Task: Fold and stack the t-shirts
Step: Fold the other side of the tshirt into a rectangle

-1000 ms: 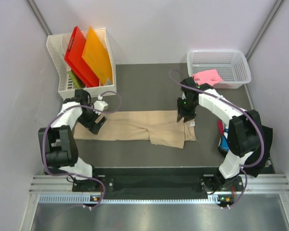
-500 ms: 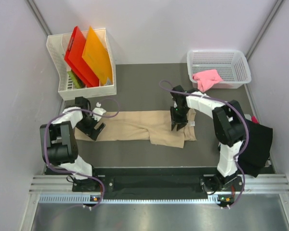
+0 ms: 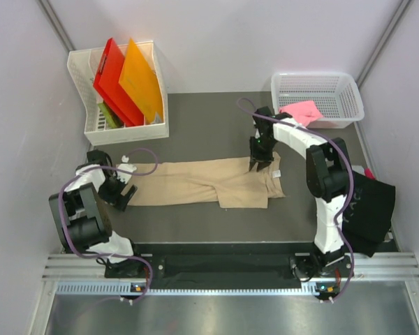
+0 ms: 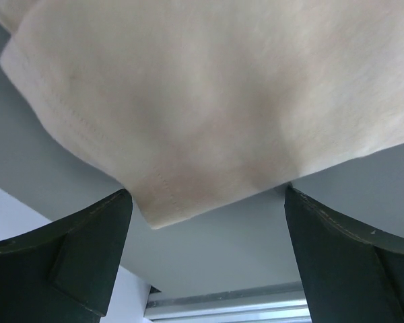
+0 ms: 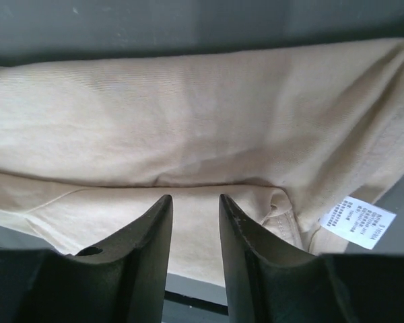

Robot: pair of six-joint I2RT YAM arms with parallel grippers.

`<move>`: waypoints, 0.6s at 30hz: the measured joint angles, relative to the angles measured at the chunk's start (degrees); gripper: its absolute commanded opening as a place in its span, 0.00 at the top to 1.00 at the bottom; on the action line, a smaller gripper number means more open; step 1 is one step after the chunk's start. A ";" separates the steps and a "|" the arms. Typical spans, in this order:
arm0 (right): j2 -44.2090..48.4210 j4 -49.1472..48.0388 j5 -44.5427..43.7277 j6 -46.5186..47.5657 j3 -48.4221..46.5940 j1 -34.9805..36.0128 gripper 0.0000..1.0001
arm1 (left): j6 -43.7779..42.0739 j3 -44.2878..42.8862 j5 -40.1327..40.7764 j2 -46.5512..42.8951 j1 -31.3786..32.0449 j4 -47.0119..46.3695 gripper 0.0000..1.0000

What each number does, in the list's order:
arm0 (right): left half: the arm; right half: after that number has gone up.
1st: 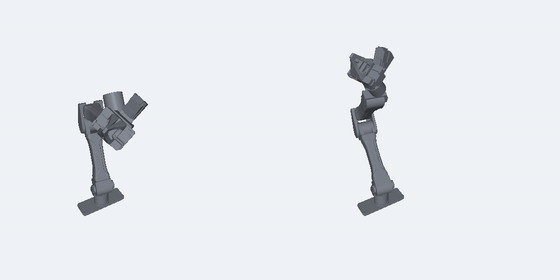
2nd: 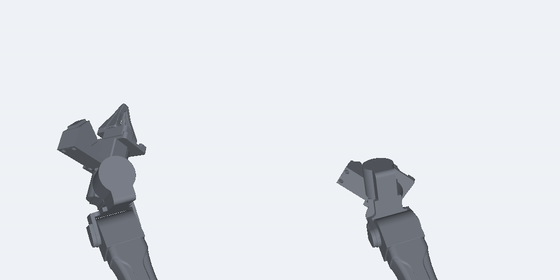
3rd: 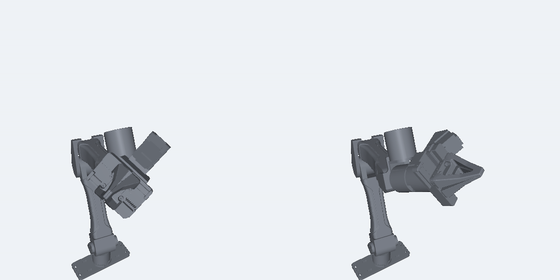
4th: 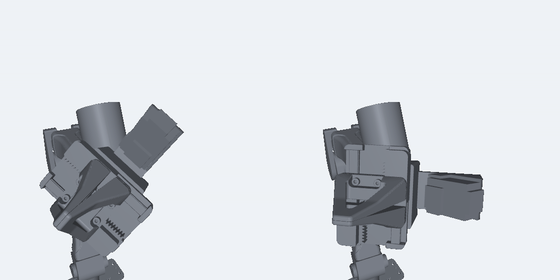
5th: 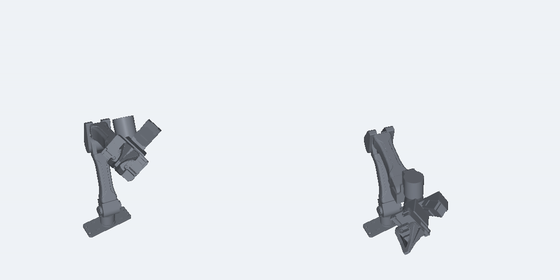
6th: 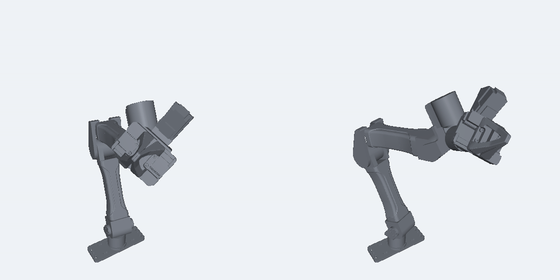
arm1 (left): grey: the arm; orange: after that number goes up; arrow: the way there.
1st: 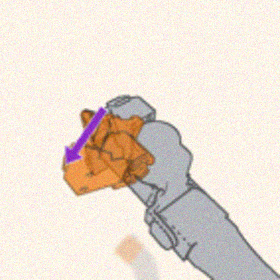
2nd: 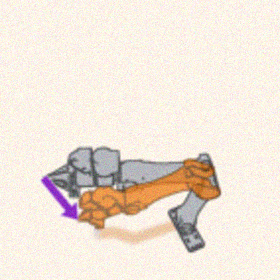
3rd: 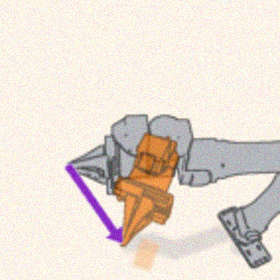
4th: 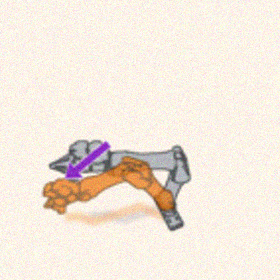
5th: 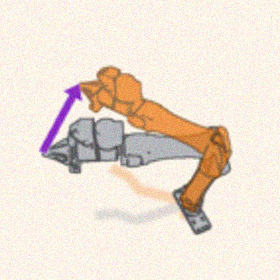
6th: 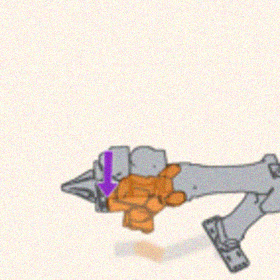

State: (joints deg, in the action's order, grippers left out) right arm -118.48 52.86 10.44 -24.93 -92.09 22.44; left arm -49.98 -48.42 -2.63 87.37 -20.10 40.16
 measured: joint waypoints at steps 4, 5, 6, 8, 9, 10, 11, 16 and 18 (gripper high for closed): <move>1.25 1.44 -1.42 1.29 -0.81 0.02 0.58 | -0.94 0.00 0.24 -0.17 -0.81 0.35 0.01; 2.43 1.64 -1.81 1.49 0.04 0.02 0.58 | -1.03 0.00 0.20 -0.24 -0.81 0.39 0.01; 4.20 1.84 -2.19 1.60 1.46 0.02 0.58 | -1.07 0.00 0.09 -0.26 -0.81 0.50 0.01; 9.20 1.97 -2.71 1.57 5.81 0.07 0.57 | -1.09 0.00 -0.22 -0.42 -0.83 0.87 0.01; 12.46 2.16 -2.89 1.31 8.52 0.20 0.57 | -1.09 0.00 -0.44 -0.61 -0.83 1.14 0.01; 15.91 2.16 -2.97 1.11 11.32 0.35 0.57 | -1.09 0.00 -0.70 -0.98 -0.83 1.51 0.01; 19.54 2.08 -2.99 0.74 14.21 0.50 0.57 | -1.09 0.00 -0.96 -1.42 -0.83 1.86 0.01; 32.68 1.25 -2.16 -1.92 26.69 1.46 0.57 | -1.20 -0.33 -1.46 -3.39 -0.83 3.48 0.01; 34.34 -0.09 -1.46 -2.86 30.86 1.64 0.57 | -1.20 -0.92 -1.79 -3.61 -0.83 4.39 0.01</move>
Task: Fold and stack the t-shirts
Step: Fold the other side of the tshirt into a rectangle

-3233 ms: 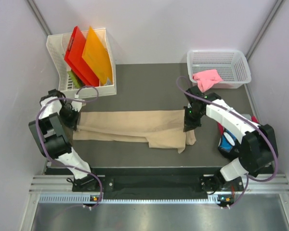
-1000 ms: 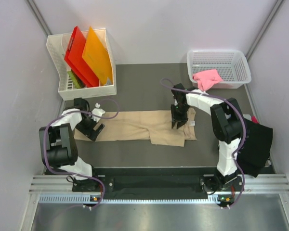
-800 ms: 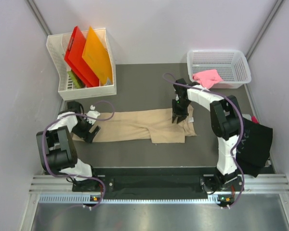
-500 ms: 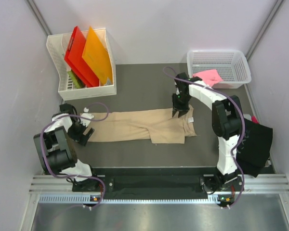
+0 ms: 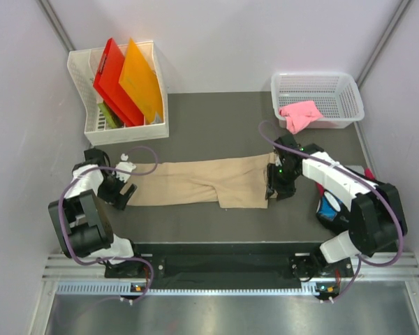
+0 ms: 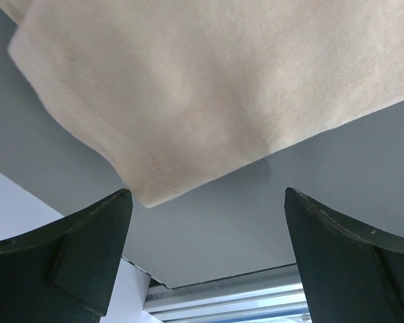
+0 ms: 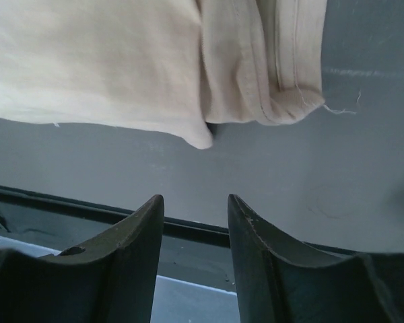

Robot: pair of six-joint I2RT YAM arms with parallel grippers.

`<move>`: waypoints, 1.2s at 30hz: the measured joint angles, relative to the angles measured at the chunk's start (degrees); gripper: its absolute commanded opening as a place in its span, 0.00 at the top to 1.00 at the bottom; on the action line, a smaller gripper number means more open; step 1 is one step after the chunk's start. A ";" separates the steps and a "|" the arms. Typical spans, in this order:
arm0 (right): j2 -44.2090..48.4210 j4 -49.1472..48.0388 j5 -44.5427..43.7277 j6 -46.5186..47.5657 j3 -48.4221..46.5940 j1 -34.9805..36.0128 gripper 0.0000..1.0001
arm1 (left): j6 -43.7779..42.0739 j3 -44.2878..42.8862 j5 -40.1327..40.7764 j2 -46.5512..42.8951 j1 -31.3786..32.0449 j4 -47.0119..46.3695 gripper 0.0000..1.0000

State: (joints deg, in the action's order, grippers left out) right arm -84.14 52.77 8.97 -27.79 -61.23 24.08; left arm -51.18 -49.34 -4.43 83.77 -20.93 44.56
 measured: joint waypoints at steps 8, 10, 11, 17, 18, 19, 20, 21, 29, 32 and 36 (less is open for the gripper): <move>0.02 -6.25 2.78 -2.51 8.50 0.92 0.57 | 0.33 -5.09 -1.51 0.37 0.04 2.23 0.01; -0.35 -8.17 3.26 -2.91 9.07 1.01 0.58 | 0.72 -6.45 -1.88 1.05 0.42 2.19 0.01; -0.79 -8.94 3.39 -3.08 9.09 1.03 0.58 | 0.85 -6.91 -2.01 1.51 0.55 2.10 0.01; -4.50 -13.16 4.11 -3.34 9.09 1.05 0.60 | 2.25 -7.26 -1.99 5.44 1.53 1.62 0.01; -5.11 -13.66 4.13 -3.32 9.09 1.05 0.60 | 2.45 -7.26 -1.99 6.10 1.64 1.55 0.01; -5.60 -14.08 4.17 -3.30 9.09 1.05 0.61 | 2.75 -7.26 -1.97 6.84 1.64 1.49 0.01; -6.16 -14.53 4.20 -3.28 9.09 1.05 0.62 | 3.06 -7.26 -1.95 7.43 1.64 1.38 0.01; -6.78 -14.91 4.20 -3.23 9.09 1.05 0.63 | 3.23 -7.26 -1.95 7.87 1.64 1.14 0.01; -9.60 -16.55 4.35 -2.71 9.03 1.05 0.97 | 3.76 -7.23 -1.36 9.73 1.64 -0.85 0.01; -9.73 -15.96 4.37 -2.60 8.28 1.05 0.91 | 3.74 -7.23 -0.85 9.73 1.64 -1.25 0.01; -9.73 -13.77 4.09 -1.81 5.14 1.05 0.98 | 3.72 -7.23 -0.63 9.73 1.64 -1.42 0.01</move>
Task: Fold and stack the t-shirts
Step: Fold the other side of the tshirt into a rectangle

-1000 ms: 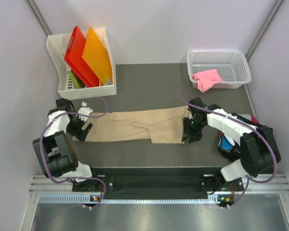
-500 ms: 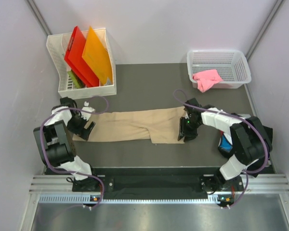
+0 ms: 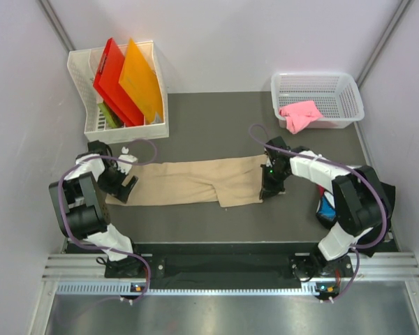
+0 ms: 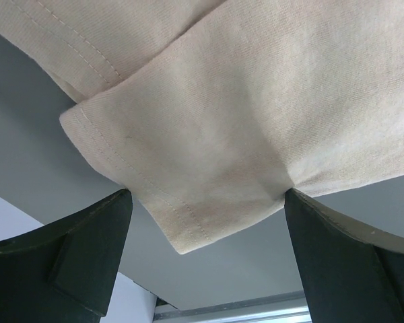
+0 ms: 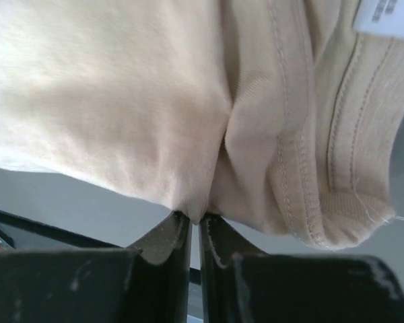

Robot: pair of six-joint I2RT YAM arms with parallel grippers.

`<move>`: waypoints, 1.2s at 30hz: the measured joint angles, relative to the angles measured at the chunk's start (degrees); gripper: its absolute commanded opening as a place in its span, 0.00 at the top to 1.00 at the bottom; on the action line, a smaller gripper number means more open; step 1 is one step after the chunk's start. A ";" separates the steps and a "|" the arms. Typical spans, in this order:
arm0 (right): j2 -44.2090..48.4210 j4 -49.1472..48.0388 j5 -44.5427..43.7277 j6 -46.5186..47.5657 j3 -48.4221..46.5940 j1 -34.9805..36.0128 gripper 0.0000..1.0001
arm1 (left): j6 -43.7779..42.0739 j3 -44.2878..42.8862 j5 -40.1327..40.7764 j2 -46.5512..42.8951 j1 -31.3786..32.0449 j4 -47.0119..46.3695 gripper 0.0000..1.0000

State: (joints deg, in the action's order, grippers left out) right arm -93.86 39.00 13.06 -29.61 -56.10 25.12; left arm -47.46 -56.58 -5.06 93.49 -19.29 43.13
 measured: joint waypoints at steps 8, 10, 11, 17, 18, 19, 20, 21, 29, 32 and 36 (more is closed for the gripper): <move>0.55 3.48 -0.42 0.22 -3.39 0.00 1.00 | -0.24 0.00 0.20 0.00 0.00 -0.55 0.01; 0.48 5.49 -0.31 0.22 -6.43 0.00 1.00 | -0.46 0.00 0.26 0.00 0.00 -0.83 0.01; 0.48 6.40 -0.17 0.24 -8.37 0.00 1.00 | -0.50 0.02 0.31 0.00 0.00 -0.94 0.01; 0.42 8.59 0.85 0.26 -18.03 0.00 1.00 | -0.92 0.31 0.66 0.00 0.00 -1.64 0.01; 0.42 8.66 0.87 0.26 -18.45 0.00 1.00 | -1.01 0.50 0.81 0.00 0.00 -1.79 0.01; 0.28 9.14 0.96 0.28 -18.99 0.00 1.00 | -1.11 0.74 0.90 0.00 0.00 -1.97 0.01; 0.07 9.42 1.03 0.31 -19.32 0.00 1.00 | -1.18 0.96 1.01 0.00 0.00 -2.14 0.01; -0.42 9.99 1.07 0.44 -19.85 0.00 1.00 | -1.22 1.11 1.05 0.00 0.00 -2.23 0.01; -8.85 11.82 1.11 1.33 -26.82 -0.07 1.00 | -1.38 1.20 1.03 0.00 0.00 -2.36 0.01; -12.13 12.04 1.14 1.57 -30.21 -0.28 1.00 | -1.36 1.18 1.03 -0.02 0.00 -2.36 0.01; -15.82 12.87 1.16 1.62 -35.23 -0.63 1.00 | -1.36 1.31 1.03 -0.22 0.00 -2.43 0.01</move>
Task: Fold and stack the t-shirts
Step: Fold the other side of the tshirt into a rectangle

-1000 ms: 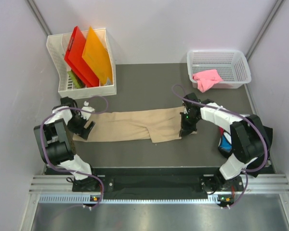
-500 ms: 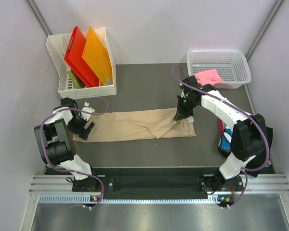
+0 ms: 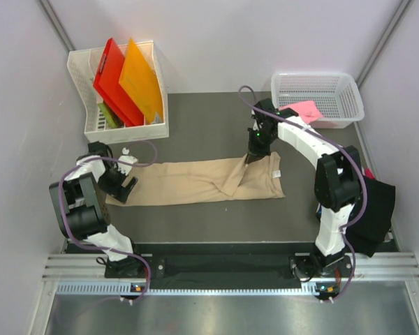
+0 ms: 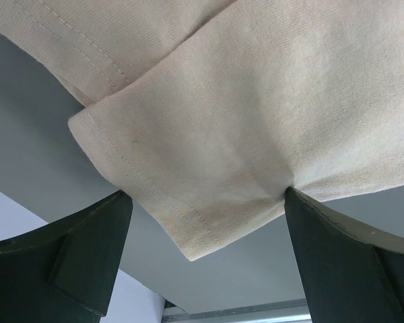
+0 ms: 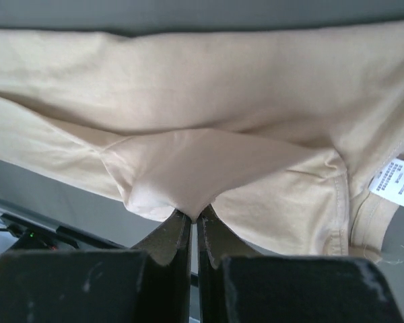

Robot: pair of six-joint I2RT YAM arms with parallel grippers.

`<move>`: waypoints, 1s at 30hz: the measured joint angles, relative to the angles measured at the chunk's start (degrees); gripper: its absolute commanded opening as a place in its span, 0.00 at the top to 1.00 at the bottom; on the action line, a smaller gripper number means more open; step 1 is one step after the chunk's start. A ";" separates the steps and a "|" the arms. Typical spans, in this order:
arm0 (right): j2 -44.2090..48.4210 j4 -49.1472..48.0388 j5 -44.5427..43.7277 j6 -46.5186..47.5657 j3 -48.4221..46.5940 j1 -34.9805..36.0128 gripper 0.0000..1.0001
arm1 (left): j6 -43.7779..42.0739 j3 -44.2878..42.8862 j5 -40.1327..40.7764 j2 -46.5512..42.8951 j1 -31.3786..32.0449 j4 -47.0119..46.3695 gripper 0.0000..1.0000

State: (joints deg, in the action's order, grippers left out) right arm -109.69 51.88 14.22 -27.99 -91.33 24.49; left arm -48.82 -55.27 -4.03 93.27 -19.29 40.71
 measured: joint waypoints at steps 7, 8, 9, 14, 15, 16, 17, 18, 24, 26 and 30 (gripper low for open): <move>-0.74 1.03 -0.15 0.35 -3.56 -0.37 1.00 | 0.02 0.20 -0.02 -0.15 0.00 -0.07 0.01; -0.74 1.25 -0.15 0.39 -3.56 -0.48 1.00 | 0.04 0.20 -0.04 -0.15 0.00 -0.07 0.01; -0.74 1.38 -0.11 0.42 -3.56 -0.72 1.00 | 0.04 0.20 -0.04 -0.15 0.00 -0.07 0.01; -2.03 3.06 0.70 0.39 -6.88 -2.69 1.00 | 0.28 0.22 -0.22 -0.15 0.00 -0.04 0.01; -3.02 3.45 1.03 0.39 -8.83 -3.04 1.00 | 0.37 0.22 -0.20 -0.15 0.00 -0.04 0.01; -3.89 3.32 1.22 0.39 -10.45 -3.32 1.00 | 0.44 0.22 -0.20 -0.17 0.00 -0.04 0.01; -4.50 3.02 1.38 0.39 -11.41 -3.41 1.00 | 0.46 0.22 -0.20 -0.17 0.00 -0.02 0.01; -4.79 2.86 1.46 0.39 -11.72 -3.56 1.00 | 0.46 0.22 -0.20 -0.26 0.00 -0.02 0.01; -5.25 2.97 1.77 0.39 -10.75 -3.78 1.00 | 0.46 1.01 -0.24 -2.21 0.00 0.48 0.01; -5.22 2.69 1.95 0.44 -9.03 -3.78 1.00 | 0.46 1.27 -0.26 -2.82 0.00 0.50 0.01; -4.17 2.08 1.86 0.59 -2.19 -3.78 1.00 | 0.46 1.53 -0.26 -3.10 0.00 0.70 0.01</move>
State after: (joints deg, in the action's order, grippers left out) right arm -113.86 53.95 16.08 -27.40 -93.51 20.71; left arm -48.36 -53.74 -4.29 90.17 -19.29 41.41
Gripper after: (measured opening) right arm 0.011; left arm 0.990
